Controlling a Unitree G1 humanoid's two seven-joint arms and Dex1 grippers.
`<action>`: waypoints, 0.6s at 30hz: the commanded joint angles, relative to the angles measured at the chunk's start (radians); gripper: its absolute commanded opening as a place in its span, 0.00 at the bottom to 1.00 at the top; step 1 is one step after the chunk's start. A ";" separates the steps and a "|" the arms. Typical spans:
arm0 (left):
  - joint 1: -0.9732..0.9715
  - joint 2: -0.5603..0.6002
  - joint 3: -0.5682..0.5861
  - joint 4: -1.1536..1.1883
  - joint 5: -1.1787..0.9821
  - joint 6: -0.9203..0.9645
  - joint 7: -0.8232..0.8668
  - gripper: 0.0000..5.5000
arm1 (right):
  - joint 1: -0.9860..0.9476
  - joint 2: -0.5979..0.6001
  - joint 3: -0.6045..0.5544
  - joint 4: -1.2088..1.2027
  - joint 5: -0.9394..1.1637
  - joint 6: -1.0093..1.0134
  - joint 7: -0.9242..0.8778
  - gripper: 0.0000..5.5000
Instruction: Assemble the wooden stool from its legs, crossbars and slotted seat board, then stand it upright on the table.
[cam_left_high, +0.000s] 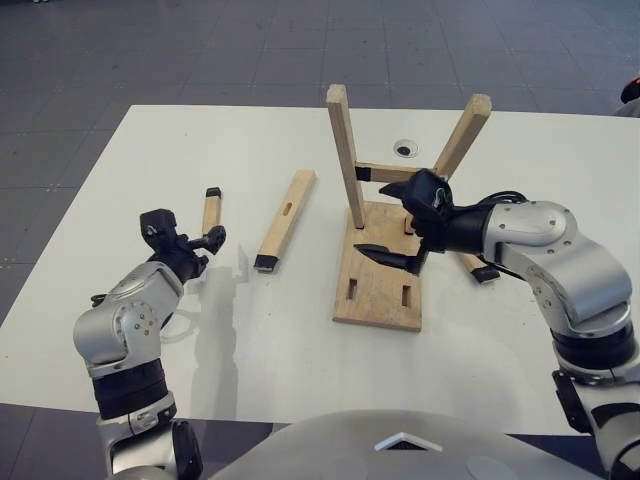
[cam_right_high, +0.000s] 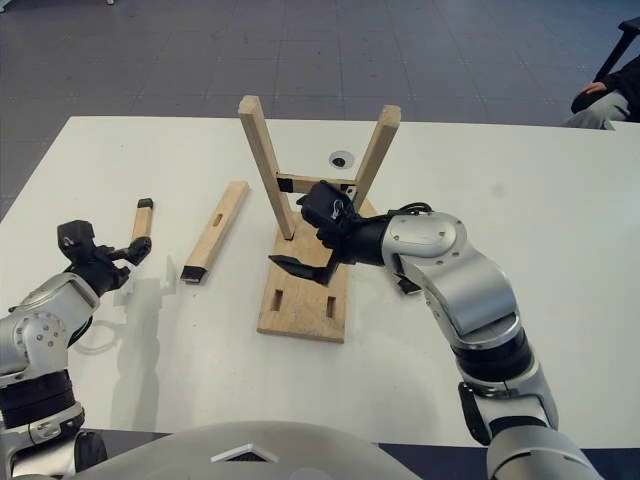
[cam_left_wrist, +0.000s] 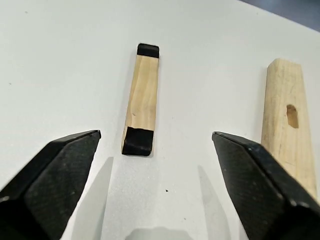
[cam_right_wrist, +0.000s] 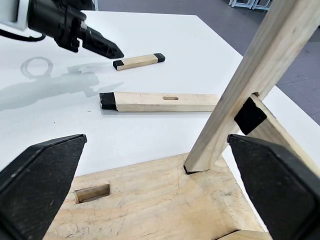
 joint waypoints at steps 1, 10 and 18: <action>0.011 0.022 -0.052 0.103 0.084 -0.069 -0.032 0.87 | -0.017 0.051 -0.056 -0.120 0.095 0.116 -0.043 1.00; -0.071 0.022 -0.146 0.473 0.226 -0.277 -0.140 0.83 | -0.014 0.110 -0.321 -0.249 0.388 0.408 -0.081 1.00; -0.049 -0.014 -0.104 0.496 0.216 -0.316 -0.156 0.58 | 0.205 -0.244 -0.205 0.015 0.090 0.189 -0.216 1.00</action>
